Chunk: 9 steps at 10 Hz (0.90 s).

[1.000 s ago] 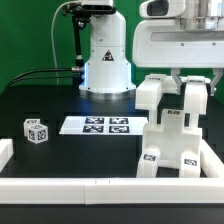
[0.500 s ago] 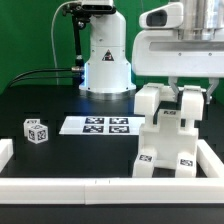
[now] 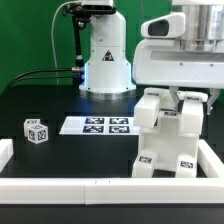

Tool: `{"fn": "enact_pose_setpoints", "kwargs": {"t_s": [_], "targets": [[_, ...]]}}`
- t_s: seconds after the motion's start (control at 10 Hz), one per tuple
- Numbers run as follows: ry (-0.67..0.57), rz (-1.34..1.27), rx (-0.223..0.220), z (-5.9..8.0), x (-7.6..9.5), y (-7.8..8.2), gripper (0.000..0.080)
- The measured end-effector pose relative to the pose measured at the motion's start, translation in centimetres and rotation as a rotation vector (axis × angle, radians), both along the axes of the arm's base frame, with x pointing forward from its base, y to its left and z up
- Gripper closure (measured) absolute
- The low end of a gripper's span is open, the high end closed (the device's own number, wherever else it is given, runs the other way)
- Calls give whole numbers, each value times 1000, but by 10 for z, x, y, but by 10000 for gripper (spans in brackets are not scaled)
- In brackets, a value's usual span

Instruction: Assemble chair

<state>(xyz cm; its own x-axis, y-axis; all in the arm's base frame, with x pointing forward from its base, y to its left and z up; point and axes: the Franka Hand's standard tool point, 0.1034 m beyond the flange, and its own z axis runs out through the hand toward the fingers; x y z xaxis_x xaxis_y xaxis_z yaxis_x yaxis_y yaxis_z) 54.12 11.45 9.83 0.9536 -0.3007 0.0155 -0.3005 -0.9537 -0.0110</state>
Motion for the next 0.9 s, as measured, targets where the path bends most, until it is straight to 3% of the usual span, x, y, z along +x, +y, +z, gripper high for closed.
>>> {"fn": "enact_pose_setpoints", "kwargs": {"t_s": [0.3,0.4,0.5,0.9], "targets": [[-36,-11,-1,0,8,-6,515],[-46,-9,-1,0,10,-5,431],[-48,-8,-2,1,11,-5,251],[-49,-10,-3,1,11,-6,155]]}}
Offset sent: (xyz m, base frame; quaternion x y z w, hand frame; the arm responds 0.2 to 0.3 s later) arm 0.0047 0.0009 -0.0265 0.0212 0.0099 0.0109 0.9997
